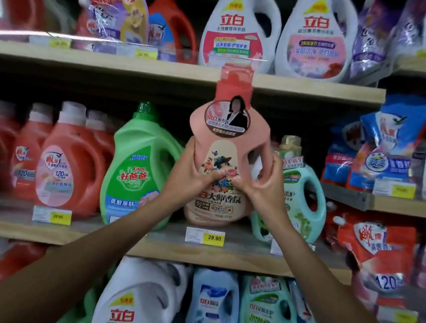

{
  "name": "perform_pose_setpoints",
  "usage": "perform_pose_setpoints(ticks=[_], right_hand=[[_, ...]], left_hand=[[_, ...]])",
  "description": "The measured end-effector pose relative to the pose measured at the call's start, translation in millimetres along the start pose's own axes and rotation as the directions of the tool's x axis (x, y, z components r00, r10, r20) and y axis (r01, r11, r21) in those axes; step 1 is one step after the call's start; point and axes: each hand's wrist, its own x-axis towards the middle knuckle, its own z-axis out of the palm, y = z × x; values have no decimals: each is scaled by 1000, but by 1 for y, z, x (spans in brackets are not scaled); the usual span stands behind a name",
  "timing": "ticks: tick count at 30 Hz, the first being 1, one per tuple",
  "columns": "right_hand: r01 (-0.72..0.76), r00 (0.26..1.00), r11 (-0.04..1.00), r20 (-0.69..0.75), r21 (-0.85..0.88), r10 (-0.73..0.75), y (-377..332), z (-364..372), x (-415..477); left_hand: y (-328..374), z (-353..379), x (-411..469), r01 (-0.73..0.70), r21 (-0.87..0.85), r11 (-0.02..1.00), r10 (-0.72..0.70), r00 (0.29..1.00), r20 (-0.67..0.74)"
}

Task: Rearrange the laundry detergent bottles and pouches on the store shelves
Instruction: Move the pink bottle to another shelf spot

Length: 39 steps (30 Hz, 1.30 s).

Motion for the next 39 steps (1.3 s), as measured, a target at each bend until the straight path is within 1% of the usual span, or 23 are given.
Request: perform_pose_setpoints(ticks=[5,8,10,13,15,18,21,25,27,31,33,35,37,39], right_hand=[[-46,999,999,27,-7,46,39,6,1],[-76,996,997,47,-25,77,50,10,11],[-114,992,993,55,-18,115,52,14,18],[-188,980,982,70,21,186,66,23,16],[-206,976,978,79,10,205,82,30,9],[-273,959,962,68,-15,274,97,37,9],[-352,935,936,57,20,350,102,41,17],[-317,947,948,55,37,315,105,45,14],[-298,954,954,51,31,297,105,47,11],[-305,951,952,49,8,305,99,48,9],[-318,946,948,65,-24,319,94,47,9],[-302,946,944,82,-130,314,85,45,8],[-263,952,925,81,-272,295,77,42,4],[-255,958,896,33,-363,285,71,35,-9]], left_hand=[[-33,9,0,87,37,996,-88,996,31],[-47,11,7,145,27,989,-146,989,18],[-54,10,15,177,38,984,-178,983,36],[-70,7,16,254,49,966,-257,963,77],[-85,8,9,306,78,949,-313,945,96],[-104,13,6,357,69,932,-361,930,72],[-112,18,12,366,69,928,-370,928,48],[-118,22,8,298,85,951,-300,954,13],[-118,22,5,295,101,950,-296,955,-9],[-111,19,3,301,217,929,-305,952,-14],[-107,17,1,305,314,899,-319,948,-9],[-104,15,-5,292,415,862,-309,951,-25],[-101,14,-14,310,420,853,-318,947,-52],[-97,16,-26,320,367,874,-310,947,-88]])
